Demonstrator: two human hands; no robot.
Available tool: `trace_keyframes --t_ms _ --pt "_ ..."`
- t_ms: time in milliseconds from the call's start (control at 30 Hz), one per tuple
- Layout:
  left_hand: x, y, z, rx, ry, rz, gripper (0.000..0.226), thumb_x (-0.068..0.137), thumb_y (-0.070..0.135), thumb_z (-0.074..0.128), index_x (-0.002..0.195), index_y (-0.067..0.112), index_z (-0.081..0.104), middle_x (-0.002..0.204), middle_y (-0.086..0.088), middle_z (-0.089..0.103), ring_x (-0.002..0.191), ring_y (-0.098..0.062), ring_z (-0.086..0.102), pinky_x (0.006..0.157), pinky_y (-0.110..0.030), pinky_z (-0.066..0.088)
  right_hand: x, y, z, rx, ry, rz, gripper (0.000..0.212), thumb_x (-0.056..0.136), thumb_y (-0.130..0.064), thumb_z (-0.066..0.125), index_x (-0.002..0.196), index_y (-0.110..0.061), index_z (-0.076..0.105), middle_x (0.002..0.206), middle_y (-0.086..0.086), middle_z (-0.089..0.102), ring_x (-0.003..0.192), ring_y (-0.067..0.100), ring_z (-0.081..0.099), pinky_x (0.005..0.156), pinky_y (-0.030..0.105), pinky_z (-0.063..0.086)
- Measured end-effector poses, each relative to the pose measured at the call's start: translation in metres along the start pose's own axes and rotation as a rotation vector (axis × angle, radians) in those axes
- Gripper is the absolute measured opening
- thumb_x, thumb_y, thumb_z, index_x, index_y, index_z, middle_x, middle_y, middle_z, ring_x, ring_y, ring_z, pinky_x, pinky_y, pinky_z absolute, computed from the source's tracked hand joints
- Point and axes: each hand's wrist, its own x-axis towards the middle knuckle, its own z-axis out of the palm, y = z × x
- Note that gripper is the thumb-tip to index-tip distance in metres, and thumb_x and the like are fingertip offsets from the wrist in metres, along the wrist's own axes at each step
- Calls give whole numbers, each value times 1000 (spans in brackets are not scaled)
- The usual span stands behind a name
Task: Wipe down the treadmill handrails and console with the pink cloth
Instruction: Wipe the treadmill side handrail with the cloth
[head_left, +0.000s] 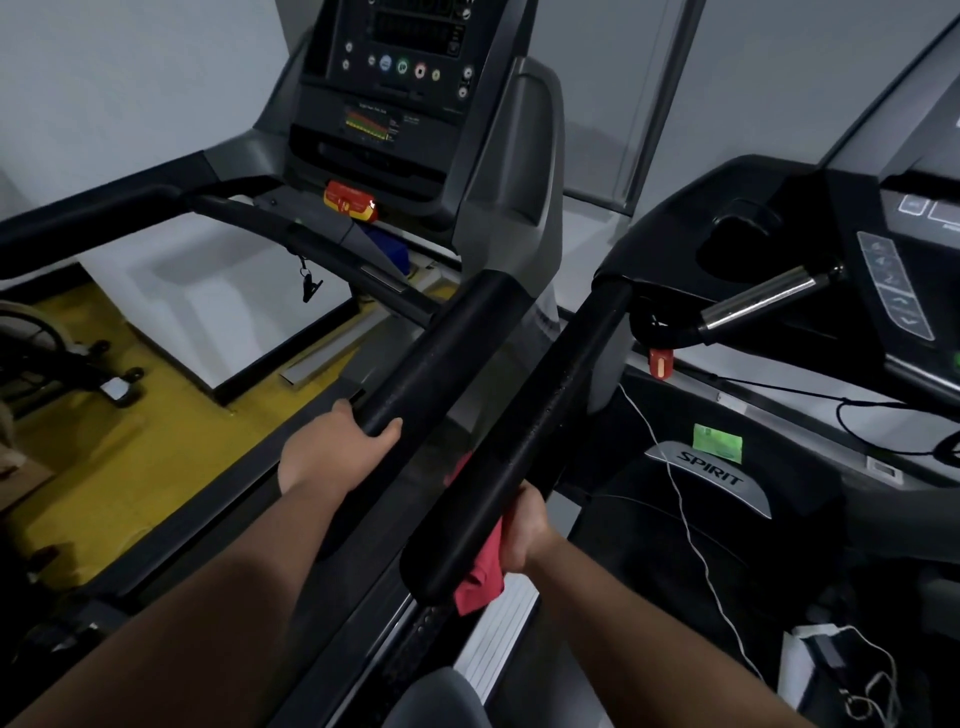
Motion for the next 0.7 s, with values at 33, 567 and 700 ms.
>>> trace_keyframes --t_ms 33,567,700 --pt "0 0 1 -2 -4 -2 78 81 75 38 130 15 46 75 2 60 63 -16 59 55 -31 55 2 -3 2 27 1 -1 42 87 -37 39 93 -4 66 90 18 66 82 32 61 83 38 50" --pt "-4 3 -4 14 -5 -36 74 82 74 37 125 14 48 71 1 60 61 -18 59 55 -32 55 -22 -8 -7 -367 155 -133 38 99 -24 34 77 -8 61 55 8 64 65 24 57 60 32 47" --pt "-6 4 -4 30 1 -50 75 83 74 36 126 13 47 69 0 59 59 -18 58 55 -32 55 -46 -7 -8 -629 239 -381 29 100 -26 37 88 -9 59 85 10 65 75 18 56 64 28 41"
